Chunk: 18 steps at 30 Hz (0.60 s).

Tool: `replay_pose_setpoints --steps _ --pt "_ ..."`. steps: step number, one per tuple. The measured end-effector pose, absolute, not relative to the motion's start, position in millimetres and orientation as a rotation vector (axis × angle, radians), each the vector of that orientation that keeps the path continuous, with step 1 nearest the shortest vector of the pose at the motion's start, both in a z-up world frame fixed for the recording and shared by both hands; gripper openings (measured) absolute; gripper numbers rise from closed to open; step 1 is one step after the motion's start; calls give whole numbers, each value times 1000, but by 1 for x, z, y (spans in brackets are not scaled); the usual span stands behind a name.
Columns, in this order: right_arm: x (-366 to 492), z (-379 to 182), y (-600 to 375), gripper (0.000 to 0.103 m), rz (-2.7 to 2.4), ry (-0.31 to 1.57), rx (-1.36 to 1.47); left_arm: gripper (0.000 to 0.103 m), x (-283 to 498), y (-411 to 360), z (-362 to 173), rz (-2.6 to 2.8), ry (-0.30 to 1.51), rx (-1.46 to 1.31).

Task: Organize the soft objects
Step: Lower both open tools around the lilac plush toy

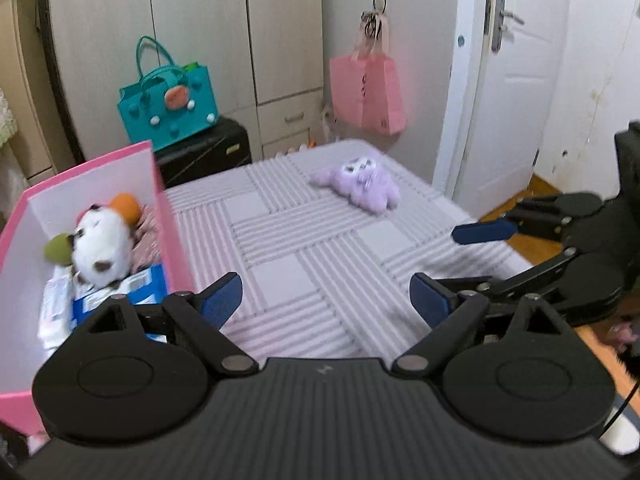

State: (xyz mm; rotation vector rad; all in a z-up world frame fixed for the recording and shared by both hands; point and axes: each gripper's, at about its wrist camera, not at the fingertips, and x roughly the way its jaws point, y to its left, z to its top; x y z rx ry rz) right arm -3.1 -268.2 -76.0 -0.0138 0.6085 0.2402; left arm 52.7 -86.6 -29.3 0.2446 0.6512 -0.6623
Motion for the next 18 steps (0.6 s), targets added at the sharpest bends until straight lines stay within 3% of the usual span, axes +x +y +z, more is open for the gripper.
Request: replay_pose_setpoints --steps 9,18 --pt "23 -96 -291 71 149 550 -28 91 81 -117 -46 -668 577 133" --pt "64 -107 -306 74 69 563 -28 91 118 -148 -73 -649 619 10"
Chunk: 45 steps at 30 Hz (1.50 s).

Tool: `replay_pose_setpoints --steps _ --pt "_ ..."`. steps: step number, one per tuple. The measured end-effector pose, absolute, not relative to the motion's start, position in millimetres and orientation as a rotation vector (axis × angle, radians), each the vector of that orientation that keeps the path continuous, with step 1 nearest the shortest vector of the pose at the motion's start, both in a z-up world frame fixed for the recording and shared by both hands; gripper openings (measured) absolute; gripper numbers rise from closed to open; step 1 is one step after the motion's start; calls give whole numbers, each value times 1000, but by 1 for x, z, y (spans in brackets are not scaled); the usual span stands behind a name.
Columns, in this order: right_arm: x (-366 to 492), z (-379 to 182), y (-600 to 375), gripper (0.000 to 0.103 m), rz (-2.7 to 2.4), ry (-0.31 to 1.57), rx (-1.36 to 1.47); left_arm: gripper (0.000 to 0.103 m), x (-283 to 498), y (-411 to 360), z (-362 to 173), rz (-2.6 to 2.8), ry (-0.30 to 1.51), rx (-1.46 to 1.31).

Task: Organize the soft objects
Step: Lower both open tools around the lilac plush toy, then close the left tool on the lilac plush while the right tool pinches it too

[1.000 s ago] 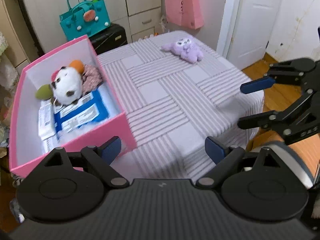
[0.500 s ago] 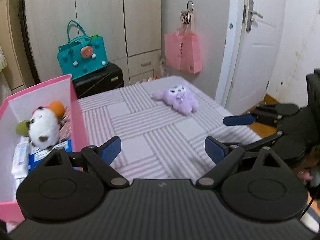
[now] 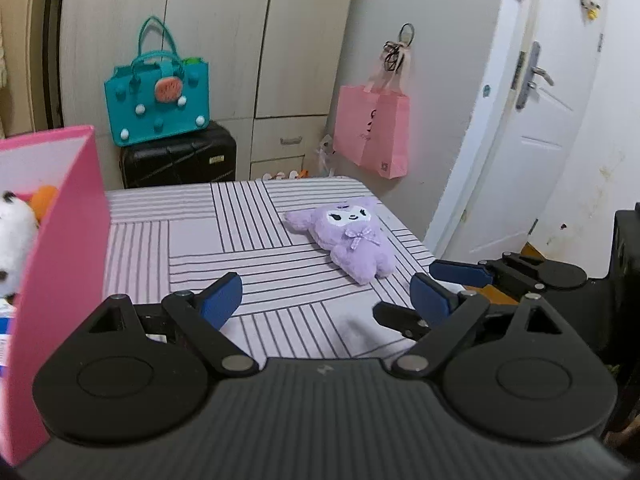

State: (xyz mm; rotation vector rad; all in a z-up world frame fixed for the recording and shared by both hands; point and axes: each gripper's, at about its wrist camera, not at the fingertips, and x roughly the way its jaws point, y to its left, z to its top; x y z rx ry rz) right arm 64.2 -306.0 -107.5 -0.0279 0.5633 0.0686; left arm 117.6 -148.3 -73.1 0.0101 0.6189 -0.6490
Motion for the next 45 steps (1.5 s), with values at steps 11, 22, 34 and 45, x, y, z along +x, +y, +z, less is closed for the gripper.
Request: replay_pose_setpoints --steps 11,22,34,45 --pt "117 -124 -317 75 25 651 -28 90 158 -174 -92 -604 740 -78" --pt "126 -127 -309 59 4 608 -109 88 174 -189 -103 -602 793 -129" --pt "88 -121 -303 50 64 598 -33 79 168 -178 -111 -616 812 -215" --pt "46 -122 -280 51 123 601 -18 60 155 -174 -117 -608 825 -186"
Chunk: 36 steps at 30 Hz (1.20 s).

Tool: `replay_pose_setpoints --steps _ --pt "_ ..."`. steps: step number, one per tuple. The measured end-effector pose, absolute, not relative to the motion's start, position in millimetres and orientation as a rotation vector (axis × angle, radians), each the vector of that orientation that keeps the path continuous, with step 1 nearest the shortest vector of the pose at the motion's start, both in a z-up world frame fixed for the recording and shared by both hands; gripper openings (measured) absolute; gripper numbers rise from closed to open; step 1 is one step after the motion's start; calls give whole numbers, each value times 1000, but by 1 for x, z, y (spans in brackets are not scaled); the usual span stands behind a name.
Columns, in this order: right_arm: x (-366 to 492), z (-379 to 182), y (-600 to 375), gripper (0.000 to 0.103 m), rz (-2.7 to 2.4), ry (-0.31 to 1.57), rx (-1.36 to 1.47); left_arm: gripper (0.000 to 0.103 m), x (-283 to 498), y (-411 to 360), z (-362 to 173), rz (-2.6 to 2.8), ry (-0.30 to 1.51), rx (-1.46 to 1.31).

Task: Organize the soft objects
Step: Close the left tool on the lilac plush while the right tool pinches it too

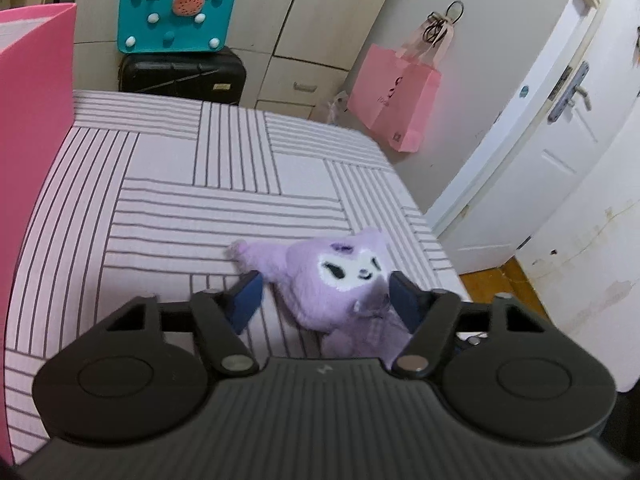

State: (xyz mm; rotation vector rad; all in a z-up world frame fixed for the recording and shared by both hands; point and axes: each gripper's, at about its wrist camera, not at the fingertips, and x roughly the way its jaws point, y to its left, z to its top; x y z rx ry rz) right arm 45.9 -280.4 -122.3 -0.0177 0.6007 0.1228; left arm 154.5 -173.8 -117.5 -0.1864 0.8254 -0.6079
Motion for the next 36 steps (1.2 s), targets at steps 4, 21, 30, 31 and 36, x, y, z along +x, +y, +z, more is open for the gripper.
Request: replay_pose_setpoints --steps 4,21,30,31,36 --pt "49 -125 -282 54 120 611 6 51 156 -172 -123 -638 859 -211" --pt "47 -135 -271 53 47 567 72 42 147 -169 -124 -665 842 -223" --pt "35 -124 -267 53 48 547 107 41 131 -163 -115 -712 843 -212" --pt "32 -122 -265 53 50 545 108 41 129 -162 -115 -715 844 -209" --pt "24 -118 -259 53 68 549 116 38 114 -155 -106 -707 828 -172"
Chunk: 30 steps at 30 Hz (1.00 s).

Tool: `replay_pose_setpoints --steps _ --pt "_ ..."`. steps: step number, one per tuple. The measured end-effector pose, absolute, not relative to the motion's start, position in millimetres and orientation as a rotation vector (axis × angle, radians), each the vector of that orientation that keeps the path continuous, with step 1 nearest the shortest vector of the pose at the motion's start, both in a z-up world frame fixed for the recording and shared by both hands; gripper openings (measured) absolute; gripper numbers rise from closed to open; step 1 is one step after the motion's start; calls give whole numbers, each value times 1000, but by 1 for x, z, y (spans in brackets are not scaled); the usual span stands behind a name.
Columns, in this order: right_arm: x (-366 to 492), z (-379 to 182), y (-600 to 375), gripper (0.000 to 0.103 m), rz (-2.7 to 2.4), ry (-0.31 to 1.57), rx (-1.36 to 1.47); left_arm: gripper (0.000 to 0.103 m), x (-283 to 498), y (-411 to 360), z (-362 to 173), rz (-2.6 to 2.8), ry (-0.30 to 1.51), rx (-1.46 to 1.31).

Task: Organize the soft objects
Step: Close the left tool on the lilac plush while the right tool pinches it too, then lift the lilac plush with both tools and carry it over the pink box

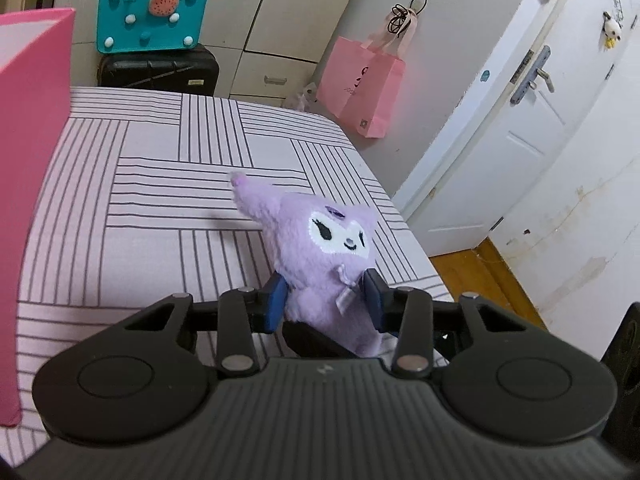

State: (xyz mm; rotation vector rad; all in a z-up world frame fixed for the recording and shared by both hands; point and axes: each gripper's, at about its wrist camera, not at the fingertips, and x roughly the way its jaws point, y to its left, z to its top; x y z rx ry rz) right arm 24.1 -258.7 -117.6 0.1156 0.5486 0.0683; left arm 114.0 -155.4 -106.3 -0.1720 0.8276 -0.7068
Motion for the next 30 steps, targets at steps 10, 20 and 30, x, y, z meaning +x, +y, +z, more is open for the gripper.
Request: replay_pose_setpoints --steps 10,20,30 --pt "9 -107 -237 53 123 583 92 37 96 -135 -95 -704 857 -134" --pt "-4 -91 -223 53 220 654 62 37 83 -109 -87 -723 911 -146" --pt "-21 -65 -208 53 385 673 38 37 70 -73 -71 -811 996 -182"
